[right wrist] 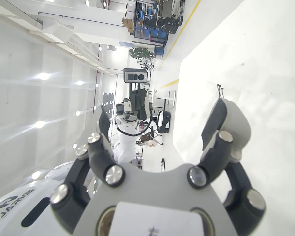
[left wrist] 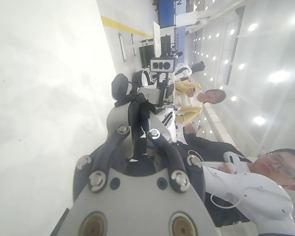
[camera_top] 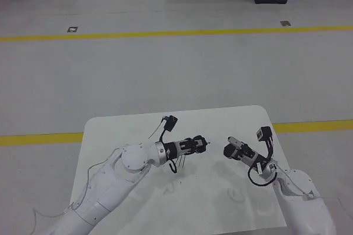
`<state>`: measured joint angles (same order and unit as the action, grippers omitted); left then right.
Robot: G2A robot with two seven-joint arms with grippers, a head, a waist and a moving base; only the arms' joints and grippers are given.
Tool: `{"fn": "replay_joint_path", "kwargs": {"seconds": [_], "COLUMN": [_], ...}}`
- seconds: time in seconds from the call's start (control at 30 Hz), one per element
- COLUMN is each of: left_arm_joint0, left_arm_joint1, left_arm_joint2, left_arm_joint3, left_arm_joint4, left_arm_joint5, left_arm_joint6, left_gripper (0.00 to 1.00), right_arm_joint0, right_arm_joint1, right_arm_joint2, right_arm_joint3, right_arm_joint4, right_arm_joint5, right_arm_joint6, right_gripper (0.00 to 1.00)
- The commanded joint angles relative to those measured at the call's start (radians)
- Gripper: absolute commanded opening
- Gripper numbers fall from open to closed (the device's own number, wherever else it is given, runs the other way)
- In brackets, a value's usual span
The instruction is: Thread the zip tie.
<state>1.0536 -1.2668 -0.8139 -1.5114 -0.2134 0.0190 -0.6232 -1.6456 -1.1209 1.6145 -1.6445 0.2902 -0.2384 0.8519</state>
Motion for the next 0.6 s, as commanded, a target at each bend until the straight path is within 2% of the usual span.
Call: {"fn": "replay_joint_path", "kwargs": {"seconds": [0.0,0.07,0.2,0.33,0.4,0.43,0.47,0.57], "left_arm_joint0": [0.004,0.008,0.048,0.126,0.164,0.187,0.202,0.207], "left_arm_joint1": [0.003,0.012,0.041,0.073,0.084,0.091,0.095,0.096], "left_arm_joint2": [-0.015,-0.047,-0.146,-0.258,-0.302,-0.327,-0.343,-0.347], "left_arm_joint3": [-0.004,-0.019,-0.08,-0.159,-0.193,-0.212,-0.224,-0.227], "left_arm_joint4": [0.001,0.032,0.099,0.153,0.163,0.168,0.175,0.176], "left_arm_joint5": [-0.006,-0.011,-0.018,-0.005,0.002,0.008,0.013,0.014], "left_arm_joint6": [0.024,0.041,0.056,0.064,0.065,0.061,0.058,0.057], "left_gripper": [0.0,0.0,0.0,0.0,0.0,0.0,0.0,0.0], "right_arm_joint0": [0.003,0.016,0.077,0.157,0.202,0.227,0.248,0.248], "right_arm_joint1": [0.0,0.001,0.006,0.008,0.009,0.005,0.006,0.006], "right_arm_joint2": [-0.001,-0.016,-0.05,-0.129,-0.178,-0.207,-0.238,-0.238], "right_arm_joint3": [-0.006,-0.019,-0.032,-0.038,-0.039,-0.032,-0.026,-0.026], "right_arm_joint4": [-0.012,-0.029,-0.095,-0.187,-0.251,-0.235,-0.27,-0.27], "right_arm_joint5": [0.0,0.024,0.137,0.284,0.352,0.386,0.418,0.418], "right_arm_joint6": [-0.007,0.001,0.026,0.065,0.1,0.106,0.143,0.143], "right_gripper": [1.0,1.0,1.0,1.0,1.0,1.0,1.0,1.0]}}
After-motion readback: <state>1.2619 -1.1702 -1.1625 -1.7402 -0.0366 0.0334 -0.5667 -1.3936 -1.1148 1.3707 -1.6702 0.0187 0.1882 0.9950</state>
